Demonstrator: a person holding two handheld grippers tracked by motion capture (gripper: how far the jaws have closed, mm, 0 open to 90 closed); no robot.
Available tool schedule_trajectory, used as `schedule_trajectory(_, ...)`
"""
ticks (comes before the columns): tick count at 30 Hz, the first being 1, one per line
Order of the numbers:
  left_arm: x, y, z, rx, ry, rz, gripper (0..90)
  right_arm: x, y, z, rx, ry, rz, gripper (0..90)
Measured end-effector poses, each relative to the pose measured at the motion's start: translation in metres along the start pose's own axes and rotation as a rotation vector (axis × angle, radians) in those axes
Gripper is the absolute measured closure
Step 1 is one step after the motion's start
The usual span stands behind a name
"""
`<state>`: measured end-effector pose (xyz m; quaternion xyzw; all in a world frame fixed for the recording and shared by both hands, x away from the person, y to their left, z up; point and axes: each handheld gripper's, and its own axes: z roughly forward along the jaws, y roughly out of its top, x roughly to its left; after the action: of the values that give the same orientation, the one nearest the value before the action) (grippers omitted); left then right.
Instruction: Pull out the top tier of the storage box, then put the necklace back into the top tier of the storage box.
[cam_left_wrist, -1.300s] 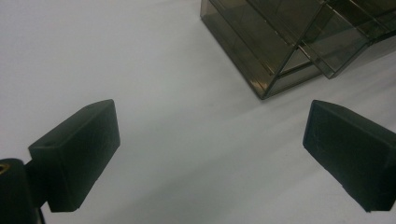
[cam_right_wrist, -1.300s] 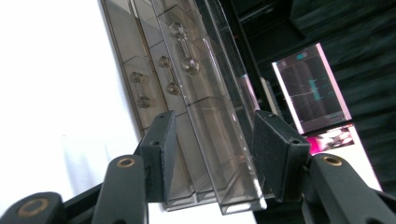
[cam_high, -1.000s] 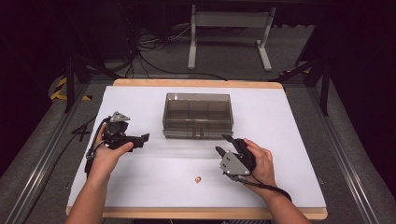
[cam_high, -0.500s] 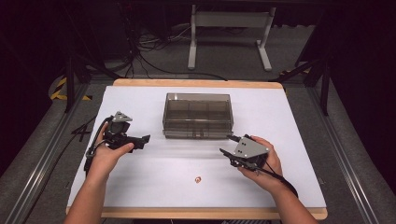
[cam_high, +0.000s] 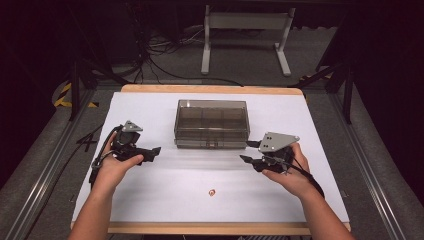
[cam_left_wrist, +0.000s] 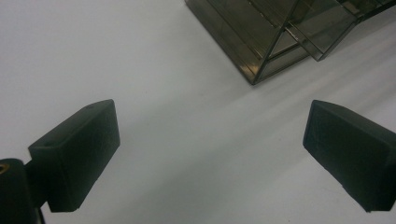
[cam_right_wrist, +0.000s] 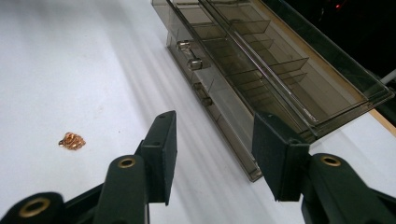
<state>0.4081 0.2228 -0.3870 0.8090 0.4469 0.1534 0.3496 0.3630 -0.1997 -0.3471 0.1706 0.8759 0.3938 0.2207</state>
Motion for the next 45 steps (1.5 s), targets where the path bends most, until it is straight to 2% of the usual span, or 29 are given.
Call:
schedule_trajectory(3,0.0,-0.001,-0.001,0.007,-0.013,0.005,4.6,-0.005,0.002,-0.002,0.015,0.02,0.001,52.1)
schedule_trajectory(6,-0.001,-0.001,-0.001,0.013,-0.016,0.019,4.6,-0.009,0.004,-0.004,0.026,0.039,0.022,52.1)
schedule_trajectory(11,-0.002,0.0,0.0,0.014,-0.021,0.027,4.6,-0.019,0.008,-0.003,0.039,0.05,0.042,51.2)
schedule_trajectory(16,0.0,0.0,-0.001,0.012,-0.014,0.016,4.6,-0.026,0.013,-0.001,0.035,0.072,0.037,52.4)
schedule_trajectory(27,0.002,-0.001,-0.004,0.01,-0.016,0.017,4.5,-0.038,0.022,0.012,0.088,0.113,0.04,52.4)
schedule_trajectory(35,0.002,-0.003,-0.006,0.007,-0.012,0.015,4.5,-0.044,0.03,0.018,0.132,0.138,0.001,56.9)
schedule_trajectory(38,0.003,-0.003,-0.007,0.011,-0.009,0.015,4.6,-0.05,0.033,0.021,0.157,0.169,-0.007,60.3)
schedule_trajectory(45,0.004,-0.006,-0.009,0.013,-0.009,0.015,4.6,-0.055,0.037,0.031,0.195,0.181,-0.036,65.9)
